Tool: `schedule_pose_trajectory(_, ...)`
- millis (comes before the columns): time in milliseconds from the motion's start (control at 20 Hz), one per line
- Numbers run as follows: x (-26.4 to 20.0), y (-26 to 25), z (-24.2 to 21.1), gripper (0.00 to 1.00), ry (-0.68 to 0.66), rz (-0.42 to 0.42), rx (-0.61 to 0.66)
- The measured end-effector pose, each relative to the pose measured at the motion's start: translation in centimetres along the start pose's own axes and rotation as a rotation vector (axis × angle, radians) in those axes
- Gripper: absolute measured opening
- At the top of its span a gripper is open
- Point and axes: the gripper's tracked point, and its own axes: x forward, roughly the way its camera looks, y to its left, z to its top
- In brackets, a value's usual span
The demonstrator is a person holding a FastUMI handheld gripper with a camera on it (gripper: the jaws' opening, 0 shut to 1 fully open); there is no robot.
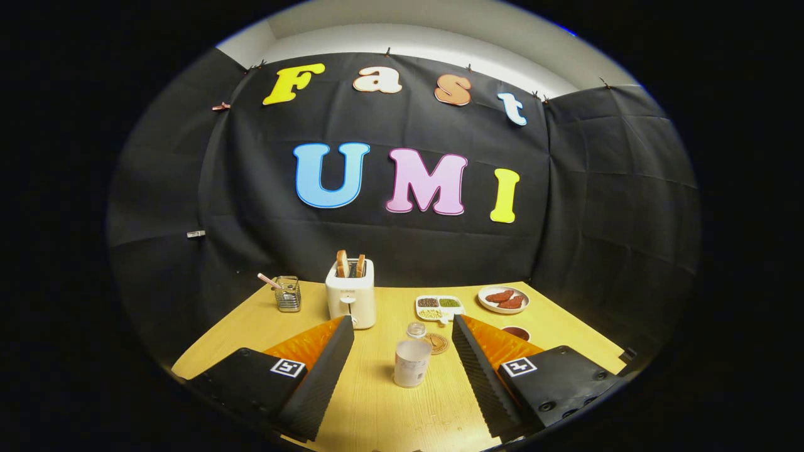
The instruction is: Take the bottle from table, then pour the juice into the cup, finally place the bottle on the coaster
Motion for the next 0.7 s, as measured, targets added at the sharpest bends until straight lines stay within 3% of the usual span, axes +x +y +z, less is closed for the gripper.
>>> schedule_pose_trajectory(300, 2.3, 0.1, -3.2, 0.97, 0.029, -0.015, 0.004)
schedule_pose_trajectory(450, 3.5, -0.7, -4.6, 0.97, 0.043, -0.061, -0.021)
schedule_pose_trajectory(700, 6.3, -0.5, -8.1, 0.97, 0.061, -0.07, 0.032)
